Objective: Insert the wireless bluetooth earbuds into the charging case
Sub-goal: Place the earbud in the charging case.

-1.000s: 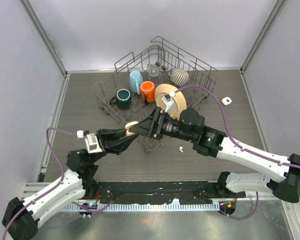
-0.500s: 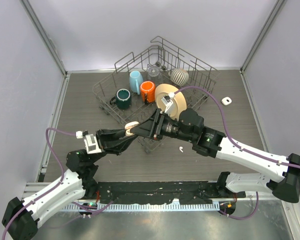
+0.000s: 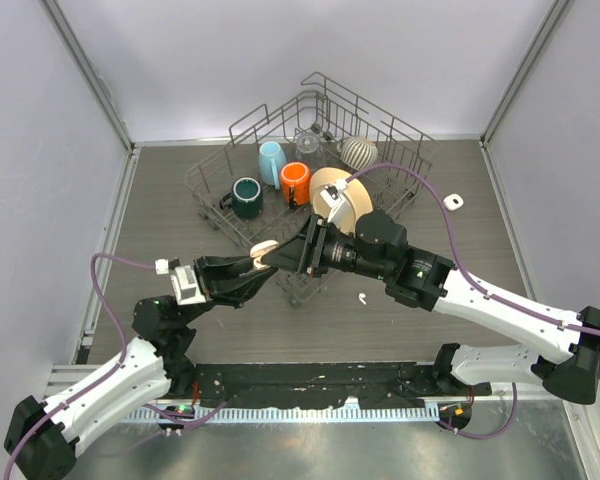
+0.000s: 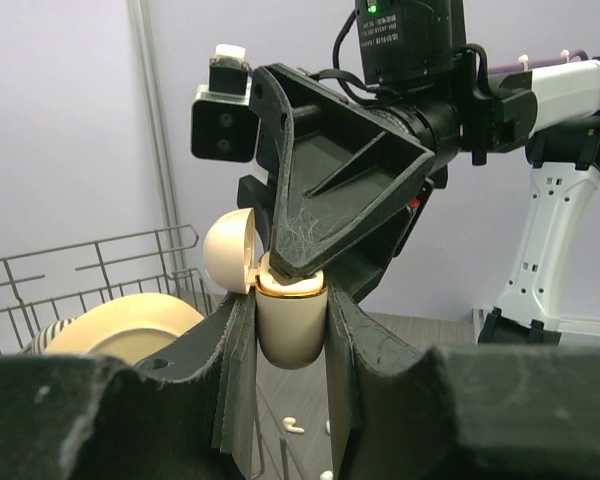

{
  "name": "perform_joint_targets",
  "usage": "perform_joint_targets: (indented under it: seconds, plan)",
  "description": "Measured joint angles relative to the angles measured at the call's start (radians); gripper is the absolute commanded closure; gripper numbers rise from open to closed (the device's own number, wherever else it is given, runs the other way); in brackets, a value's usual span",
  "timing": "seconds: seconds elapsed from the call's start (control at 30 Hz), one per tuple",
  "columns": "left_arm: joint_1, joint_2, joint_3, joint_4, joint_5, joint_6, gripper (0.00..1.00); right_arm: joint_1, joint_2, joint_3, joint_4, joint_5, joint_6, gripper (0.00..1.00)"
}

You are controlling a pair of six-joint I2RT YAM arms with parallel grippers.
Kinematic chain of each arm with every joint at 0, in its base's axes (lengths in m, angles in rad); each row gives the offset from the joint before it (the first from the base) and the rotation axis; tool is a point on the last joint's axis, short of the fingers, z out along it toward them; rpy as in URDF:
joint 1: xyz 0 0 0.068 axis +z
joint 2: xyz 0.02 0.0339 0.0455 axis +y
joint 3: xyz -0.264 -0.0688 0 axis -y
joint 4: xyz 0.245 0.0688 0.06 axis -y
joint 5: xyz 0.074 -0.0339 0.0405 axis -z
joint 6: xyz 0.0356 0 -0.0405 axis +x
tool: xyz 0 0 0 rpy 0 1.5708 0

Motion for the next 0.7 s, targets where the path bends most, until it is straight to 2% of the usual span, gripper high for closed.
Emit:
perform_joint_targets:
  seconds: [0.13, 0.3, 0.33, 0.47, 0.53, 0.6, 0.7]
  plan:
    - [0.0, -0.001, 0.001, -0.025, 0.005, 0.006, 1.0, 0.0, 0.005, 0.025, -0.055, 0.011, -0.031, 0.95]
    - [0.0, -0.002, 0.001, -0.043, 0.008, 0.017, 1.0, 0.001, 0.007, 0.041, -0.094, 0.023, -0.057, 0.87]
    - [0.0, -0.002, 0.001, -0.046, 0.008, 0.019, 1.0, 0.002, 0.007, 0.043, -0.101, 0.026, -0.061, 0.79]
    - [0.0, -0.002, 0.001, -0.053, 0.009, 0.022, 1.0, 0.003, 0.007, 0.046, -0.11, 0.03, -0.071, 0.6]
    - [0.0, -0.002, 0.001, -0.052, 0.009, 0.024, 1.0, 0.003, 0.007, 0.046, -0.109, 0.033, -0.073, 0.44]
    - [0.0, -0.002, 0.001, -0.053, 0.009, 0.024, 1.0, 0.003, 0.007, 0.046, -0.109, 0.038, -0.075, 0.33]
    - [0.0, -0.003, -0.002, -0.064, 0.008, 0.024, 1.0, 0.003, -0.004, 0.046, -0.101, 0.057, -0.078, 0.27]
